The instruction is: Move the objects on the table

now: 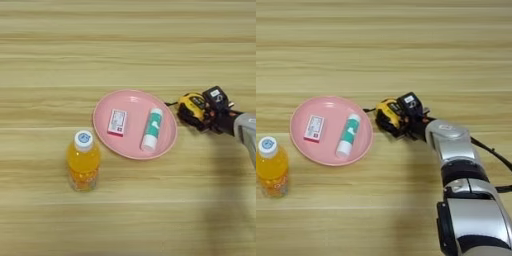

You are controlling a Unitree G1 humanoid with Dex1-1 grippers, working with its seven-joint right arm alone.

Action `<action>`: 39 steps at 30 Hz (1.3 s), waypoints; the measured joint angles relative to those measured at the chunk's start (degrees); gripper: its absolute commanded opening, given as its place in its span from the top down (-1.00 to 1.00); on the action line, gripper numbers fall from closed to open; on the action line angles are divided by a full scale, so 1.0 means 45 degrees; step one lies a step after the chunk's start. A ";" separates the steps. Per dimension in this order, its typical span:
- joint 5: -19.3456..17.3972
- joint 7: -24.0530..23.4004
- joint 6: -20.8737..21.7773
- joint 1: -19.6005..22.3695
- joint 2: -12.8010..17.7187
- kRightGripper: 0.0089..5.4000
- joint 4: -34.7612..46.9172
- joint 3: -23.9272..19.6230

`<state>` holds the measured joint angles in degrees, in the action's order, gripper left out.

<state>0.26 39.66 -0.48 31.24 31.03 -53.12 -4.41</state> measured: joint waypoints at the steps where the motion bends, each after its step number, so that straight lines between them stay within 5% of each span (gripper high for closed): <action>1: 0.0000 -0.0036 0.0001 0.0012 0.0005 -0.51 0.0110 -0.0016; 13: -0.0312 0.0354 -0.0324 0.0020 0.0013 -0.51 0.3456 -0.0165; 21: -0.0861 0.1334 -0.1162 -0.1013 0.0031 -0.51 0.6716 -0.0170; 29: -0.2153 0.3487 -0.1321 -0.2467 0.0138 -0.51 1.0688 -0.0005; 39: -0.2696 0.4695 -0.2016 -0.3656 0.0419 -0.51 1.3136 0.0564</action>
<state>-11.88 60.78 -9.56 14.79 32.91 5.99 -1.87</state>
